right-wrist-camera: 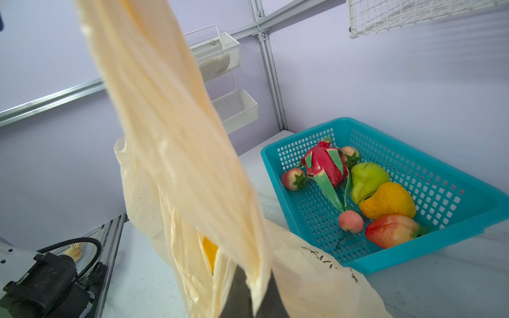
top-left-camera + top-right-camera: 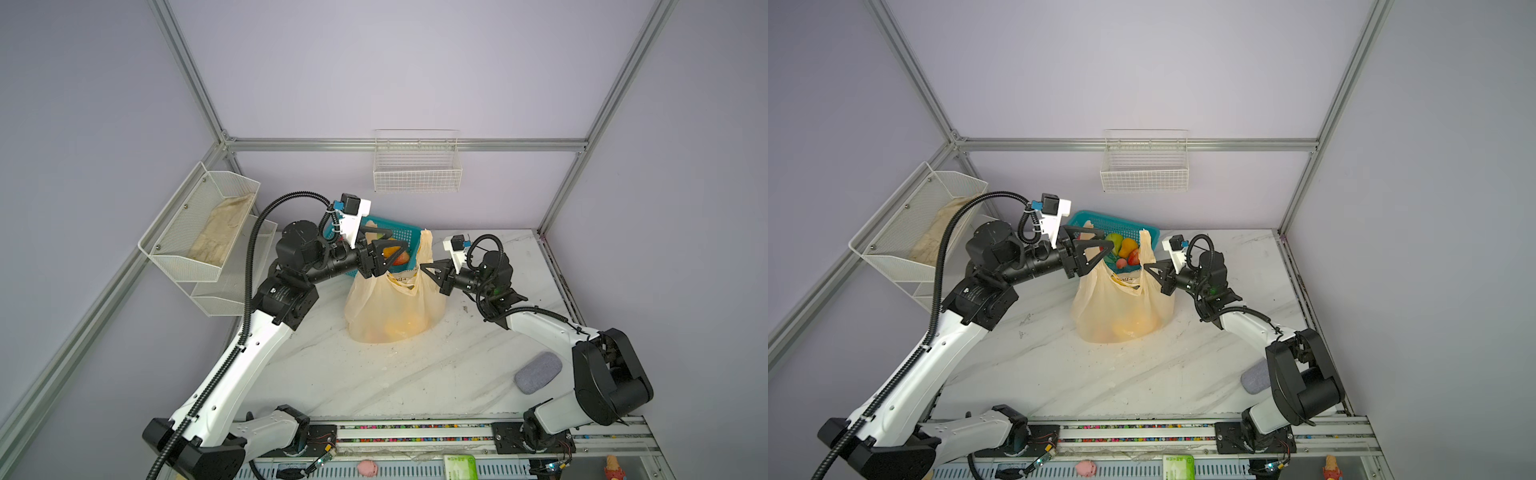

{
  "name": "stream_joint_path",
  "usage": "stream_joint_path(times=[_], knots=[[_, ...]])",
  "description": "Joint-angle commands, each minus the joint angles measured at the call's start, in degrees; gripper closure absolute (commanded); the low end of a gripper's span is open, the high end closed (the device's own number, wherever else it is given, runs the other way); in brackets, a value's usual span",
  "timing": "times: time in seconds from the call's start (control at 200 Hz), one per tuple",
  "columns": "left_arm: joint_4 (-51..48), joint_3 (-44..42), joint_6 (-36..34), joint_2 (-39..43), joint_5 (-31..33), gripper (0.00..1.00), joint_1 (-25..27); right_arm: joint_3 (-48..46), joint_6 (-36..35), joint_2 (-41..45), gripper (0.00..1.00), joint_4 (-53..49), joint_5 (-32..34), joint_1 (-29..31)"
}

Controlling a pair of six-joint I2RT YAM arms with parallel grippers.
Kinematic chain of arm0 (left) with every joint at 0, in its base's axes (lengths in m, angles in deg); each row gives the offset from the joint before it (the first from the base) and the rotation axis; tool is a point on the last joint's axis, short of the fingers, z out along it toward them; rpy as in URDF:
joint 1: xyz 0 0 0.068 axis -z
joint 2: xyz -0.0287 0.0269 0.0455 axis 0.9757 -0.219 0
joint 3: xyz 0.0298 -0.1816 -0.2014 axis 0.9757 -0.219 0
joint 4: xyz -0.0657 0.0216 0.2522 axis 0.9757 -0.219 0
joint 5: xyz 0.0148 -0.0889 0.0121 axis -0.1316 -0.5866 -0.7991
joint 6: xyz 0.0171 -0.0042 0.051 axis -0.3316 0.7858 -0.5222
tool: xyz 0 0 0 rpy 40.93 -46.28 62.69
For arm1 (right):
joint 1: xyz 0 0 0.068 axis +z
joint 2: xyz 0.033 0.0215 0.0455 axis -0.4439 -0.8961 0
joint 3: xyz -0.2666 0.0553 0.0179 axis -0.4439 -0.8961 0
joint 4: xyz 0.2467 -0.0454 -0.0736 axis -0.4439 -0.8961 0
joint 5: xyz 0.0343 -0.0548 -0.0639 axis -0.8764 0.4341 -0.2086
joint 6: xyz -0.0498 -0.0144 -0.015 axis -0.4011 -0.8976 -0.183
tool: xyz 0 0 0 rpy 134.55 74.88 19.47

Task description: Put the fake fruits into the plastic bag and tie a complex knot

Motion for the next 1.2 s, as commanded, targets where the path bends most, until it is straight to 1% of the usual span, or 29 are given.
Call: stream_joint_path(times=[0.0, 0.08, 0.145, 0.215, 0.31, 0.42, 0.5, 0.655, 0.78, 0.85, 1.02, 1.195], knots=[[-5.72, -4.31, -6.4, 5.61, 8.09, 0.3, -0.86, 0.98, 3.18, 1.49, 1.0, -0.64, 2.05, 0.01], [-6.2, -9.38, -8.89, 10.69, 15.44, 0.25, -1.67, 1.5, 3.57, 1.11, 1.0, -0.98, 2.3, -0.08], [-6.19, -12.63, -11.83, 14.01, 18.64, 0.2, -2.71, 1.85, 3.5, 0.7, 1.0, -1.2, 1.92, -0.07], [-6.37, -14.83, -13.32, 15.81, 19.56, 0.15, -4.16, 2.04, 3.42, 0.27, 1.0, -1.08, 1.61, -0.04], [-6.94, -16.12, -15.81, 15.15, 18.62, 0.1, -5.42, 2.13, 3.24, -0.18, 1.0, -0.82, 1.56, -0.04], [-2.65, -18.89, -18.16, 13.71, 20.43, 0.09, -5.44, 2.15, 3.24, -0.44, 1.0, -0.54, 1.51, -0.02], [3.04, -21.25, -18.46, 12.64, 22.41, 0.15, -5.44, 1.87, 3.1, -0.43, 1.0, -0.54, 1.6, -0.03], [9.07, -22.05, -19.11, 8.67, 18.28, 0.19, -5.44, 1.47, 2.63, -0.23, 1.0, -0.67, 1.69, -0.02], [12.76, -22.26, -18.4, 5.53, 18.02, 0.21, -5.22, 1.46, 2.45, -0.31, 1.0, -0.54, 1.6, -0.01], [15.23, -22.89, -18.64, 4.36, 18.0, 0.25, -5.09, 1.49, 2.39, -0.49, 1.0, -0.63, 1.43, -0.02], [18.38, -24.02, -19.08, 2.3, 14.87, 0.42, -4.91, 1.33, 2.02, -0.58, 1.0, -0.71, 1.52, -0.06], [19.02, -24.85, -20.43, 1.33, 13.67, 0.56, -4.91, 1.48, 2.19, -0.58, 1.0, -0.71, 1.51, -0.24]])
